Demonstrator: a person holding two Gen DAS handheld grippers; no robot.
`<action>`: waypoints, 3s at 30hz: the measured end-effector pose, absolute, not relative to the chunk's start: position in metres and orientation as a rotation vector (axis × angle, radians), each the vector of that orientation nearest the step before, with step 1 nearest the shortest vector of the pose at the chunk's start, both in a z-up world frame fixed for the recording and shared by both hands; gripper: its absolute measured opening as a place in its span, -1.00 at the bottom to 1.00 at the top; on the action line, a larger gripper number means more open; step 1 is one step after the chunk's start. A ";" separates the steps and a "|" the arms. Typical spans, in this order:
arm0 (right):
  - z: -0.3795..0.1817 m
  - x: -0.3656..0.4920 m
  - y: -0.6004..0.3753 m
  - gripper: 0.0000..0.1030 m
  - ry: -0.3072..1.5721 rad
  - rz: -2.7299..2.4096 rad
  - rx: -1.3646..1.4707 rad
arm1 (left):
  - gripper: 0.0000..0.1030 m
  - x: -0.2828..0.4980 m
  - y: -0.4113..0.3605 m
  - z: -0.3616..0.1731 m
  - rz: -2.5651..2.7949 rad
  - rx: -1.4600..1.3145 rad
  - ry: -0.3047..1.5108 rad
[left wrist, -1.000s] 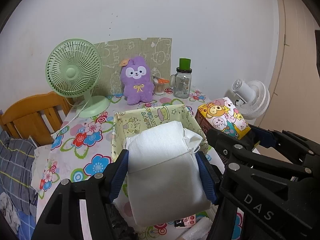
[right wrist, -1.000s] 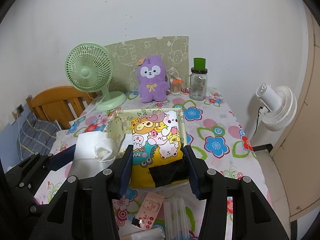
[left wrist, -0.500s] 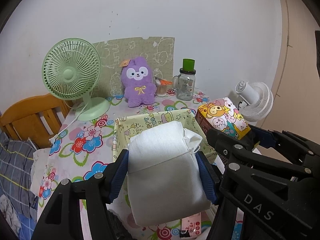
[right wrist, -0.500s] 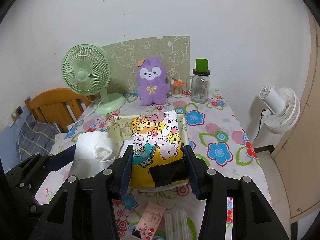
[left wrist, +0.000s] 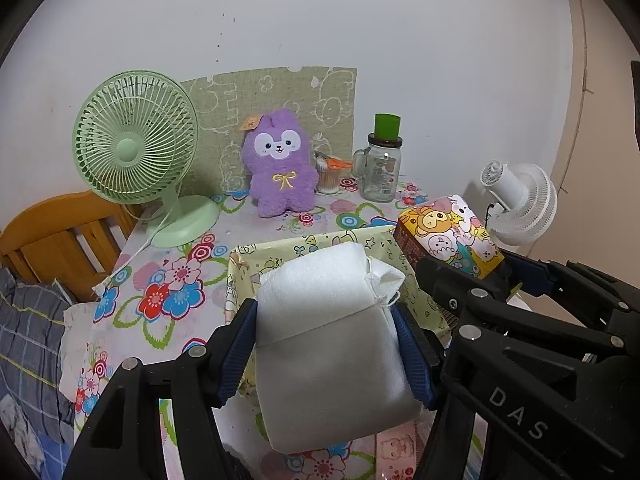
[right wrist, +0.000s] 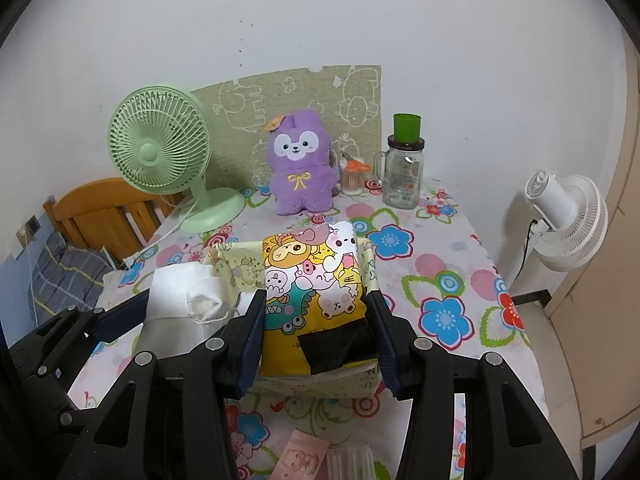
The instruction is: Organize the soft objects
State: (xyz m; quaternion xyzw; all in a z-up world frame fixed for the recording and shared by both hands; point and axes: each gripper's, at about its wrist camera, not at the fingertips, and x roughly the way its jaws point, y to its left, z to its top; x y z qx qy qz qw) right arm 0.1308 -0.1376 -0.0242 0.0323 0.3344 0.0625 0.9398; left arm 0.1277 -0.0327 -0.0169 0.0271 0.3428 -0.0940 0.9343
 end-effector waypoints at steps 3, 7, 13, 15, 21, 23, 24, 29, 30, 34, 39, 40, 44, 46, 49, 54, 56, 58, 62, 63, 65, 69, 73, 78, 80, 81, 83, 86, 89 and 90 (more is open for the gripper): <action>-0.027 0.139 -0.137 0.01 0.692 0.129 0.070 | 0.32 0.135 -0.032 -0.020 -0.191 0.055 0.711; -0.030 0.148 -0.137 0.01 0.701 0.126 0.069 | 0.32 0.143 -0.031 -0.023 -0.192 0.054 0.720; -0.035 0.159 -0.138 0.01 0.715 0.116 0.070 | 0.32 0.156 -0.032 -0.028 -0.199 0.053 0.736; -0.037 0.163 -0.138 0.01 0.721 0.114 0.074 | 0.32 0.160 -0.032 -0.030 -0.202 0.049 0.743; -0.042 0.174 -0.138 0.01 0.737 0.109 0.069 | 0.33 0.172 -0.031 -0.037 -0.203 0.039 0.761; -0.044 0.177 -0.137 0.01 0.742 0.113 0.068 | 0.33 0.176 -0.031 -0.041 -0.202 0.034 0.775; -0.045 0.179 -0.136 0.01 0.745 0.115 0.066 | 0.33 0.178 -0.031 -0.043 -0.203 0.032 0.780; -0.052 0.185 -0.133 0.01 0.762 0.121 0.059 | 0.38 0.187 -0.030 -0.052 -0.195 0.026 0.810; -0.053 0.187 -0.132 0.01 0.765 0.122 0.056 | 0.38 0.189 -0.030 -0.054 -0.194 0.025 0.817; -0.058 0.192 -0.129 0.01 0.779 0.132 0.047 | 0.54 0.193 -0.029 -0.061 -0.184 0.024 0.846; -0.061 0.196 -0.124 0.01 0.787 0.156 0.043 | 0.92 0.189 -0.026 -0.060 -0.186 0.028 0.835; -0.063 0.198 -0.123 0.01 0.790 0.157 0.040 | 0.93 0.188 -0.026 -0.059 -0.185 0.034 0.830; -0.067 0.202 -0.117 0.01 0.803 0.170 0.039 | 0.94 0.187 -0.022 -0.061 -0.165 0.051 0.828; -0.069 0.205 -0.114 0.01 0.810 0.179 0.036 | 0.94 0.190 -0.018 -0.063 -0.154 0.047 0.840; -0.072 0.207 -0.109 0.01 0.820 0.188 0.040 | 0.94 0.191 -0.015 -0.065 -0.149 0.043 0.849; -0.077 0.211 -0.106 0.02 0.831 0.194 0.052 | 0.94 0.192 -0.012 -0.069 -0.140 0.052 0.862; -0.080 0.213 -0.104 0.04 0.848 0.202 0.057 | 0.94 0.193 -0.011 -0.071 -0.136 0.051 0.873; -0.083 0.214 -0.104 0.11 0.865 0.209 0.063 | 0.94 0.193 -0.010 -0.072 -0.134 0.050 0.875; -0.084 0.212 -0.106 0.43 0.872 0.219 0.086 | 0.94 0.192 -0.010 -0.072 -0.140 0.051 0.871; -0.083 0.211 -0.107 0.49 0.866 0.218 0.085 | 0.94 0.191 -0.010 -0.071 -0.142 0.054 0.869; -0.081 0.207 -0.109 0.54 0.853 0.208 0.082 | 0.94 0.189 -0.011 -0.070 -0.145 0.058 0.862; -0.077 0.201 -0.115 0.58 0.852 0.197 0.090 | 0.94 0.184 -0.015 -0.067 -0.150 0.061 0.855; -0.074 0.194 -0.121 0.66 0.849 0.189 0.100 | 0.94 0.175 -0.019 -0.063 -0.154 0.062 0.845; -0.068 0.182 -0.126 0.69 0.837 0.180 0.104 | 0.94 0.165 -0.023 -0.057 -0.158 0.068 0.831; -0.066 0.177 -0.127 0.70 0.832 0.179 0.106 | 0.94 0.161 -0.023 -0.055 -0.159 0.068 0.826; -0.065 0.176 -0.128 0.70 0.831 0.179 0.106 | 0.94 0.159 -0.024 -0.055 -0.160 0.068 0.823; -0.063 0.171 -0.129 0.74 0.826 0.181 0.108 | 0.95 0.155 -0.024 -0.052 -0.163 0.070 0.816; -0.058 0.163 -0.130 0.82 0.808 0.176 0.107 | 0.95 0.149 -0.025 -0.049 -0.166 0.071 0.805; -0.054 0.157 -0.132 0.83 0.795 0.174 0.107 | 0.96 0.143 -0.026 -0.045 -0.168 0.072 0.795; -0.053 0.154 -0.132 0.83 0.792 0.174 0.107 | 0.96 0.141 -0.026 -0.044 -0.168 0.072 0.793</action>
